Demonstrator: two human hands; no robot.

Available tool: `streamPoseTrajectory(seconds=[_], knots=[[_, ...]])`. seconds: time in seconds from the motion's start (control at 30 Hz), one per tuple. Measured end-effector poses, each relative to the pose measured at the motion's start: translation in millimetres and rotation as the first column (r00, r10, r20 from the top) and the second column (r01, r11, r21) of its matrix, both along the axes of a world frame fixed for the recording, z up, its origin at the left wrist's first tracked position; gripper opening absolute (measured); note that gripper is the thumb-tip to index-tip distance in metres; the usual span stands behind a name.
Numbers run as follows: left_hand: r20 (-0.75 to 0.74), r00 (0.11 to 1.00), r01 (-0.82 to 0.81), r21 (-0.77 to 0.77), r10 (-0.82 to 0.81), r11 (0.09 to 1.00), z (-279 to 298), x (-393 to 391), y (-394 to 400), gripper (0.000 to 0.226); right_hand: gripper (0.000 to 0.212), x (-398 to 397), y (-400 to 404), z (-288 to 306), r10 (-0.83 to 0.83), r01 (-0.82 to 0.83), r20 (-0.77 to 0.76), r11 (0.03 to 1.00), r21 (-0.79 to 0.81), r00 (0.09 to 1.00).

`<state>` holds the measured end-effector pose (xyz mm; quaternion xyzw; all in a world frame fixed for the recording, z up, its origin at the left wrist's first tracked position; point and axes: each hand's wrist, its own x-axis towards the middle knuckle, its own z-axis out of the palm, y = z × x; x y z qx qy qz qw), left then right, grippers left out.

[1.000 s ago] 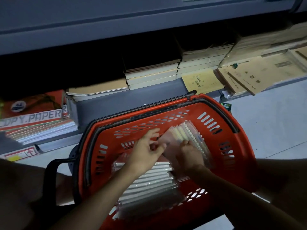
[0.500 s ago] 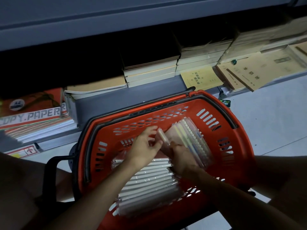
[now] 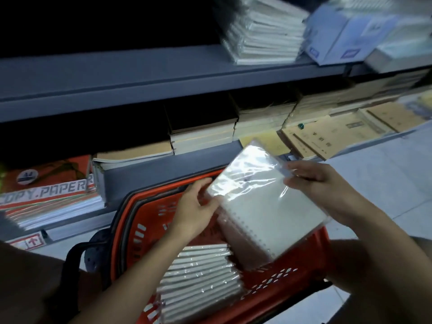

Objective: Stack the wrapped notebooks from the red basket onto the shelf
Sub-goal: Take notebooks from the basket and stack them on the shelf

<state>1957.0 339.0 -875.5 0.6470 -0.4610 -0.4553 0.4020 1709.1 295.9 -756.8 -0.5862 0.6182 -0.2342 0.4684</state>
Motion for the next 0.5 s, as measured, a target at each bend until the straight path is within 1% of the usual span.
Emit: streamPoseTrajectory(seconds=[0.03,0.07,0.13,0.17,0.2,0.23,0.3,0.4,0.47,0.5], knots=[[-0.074,0.997,0.001,0.011,0.0,1.0,12.2,0.2,0.5,0.036,0.022,-5.2,1.5,14.3,-0.013,0.013,0.077,1.0,0.0,0.997],[-0.201,0.98,0.006,0.025,-0.001,1.0,25.8,1.1,0.3,0.03,0.02,-9.0,1.5,27.3,-0.015,0.015,0.127,1.0,0.002,0.992],[-0.442,0.895,0.079,0.02,-0.062,0.997,56.4,7.5,-0.6,0.019,0.023,-12.8,-3.3,47.4,0.006,-0.005,0.157,1.0,-0.008,0.988],[-0.479,0.872,0.111,-0.017,-0.106,0.994,69.0,12.2,-1.5,0.017,0.024,-11.5,-7.2,55.1,0.009,-0.005,0.166,1.0,-0.025,0.986],[-0.51,0.852,0.106,-0.054,-0.119,0.993,79.6,16.7,-2.6,0.016,0.024,-8.6,-10.9,61.7,-0.001,0.009,0.19,0.999,-0.044,0.982],[-0.53,0.841,0.067,-0.101,-0.11,0.993,87.4,20.5,-4.4,0.018,0.024,-3.9,-14.6,66.5,-0.021,0.035,0.226,0.998,-0.056,0.974],[-0.571,0.82,-0.063,-0.165,-0.043,0.984,102.8,27.1,-8.9,0.027,0.025,9.9,-19.2,71.8,-0.033,0.055,0.294,0.996,-0.066,0.955],[-0.595,0.803,-0.202,-0.213,0.037,0.956,127.7,40.0,-15.6,0.031,0.03,29.5,-17.9,70.7,0.033,-0.015,0.327,0.998,-0.056,0.945],[-0.592,0.804,-0.247,-0.231,0.065,0.941,144.8,53.0,-21.5,0.033,0.033,39.7,-12.9,64.1,0.075,-0.07,0.366,0.997,-0.027,0.927],[-0.589,0.804,-0.265,-0.235,0.079,0.935,153.2,60.3,-24.6,0.035,0.033,44.8,-10.9,59.9,0.068,-0.065,0.405,0.998,-0.021,0.912]])
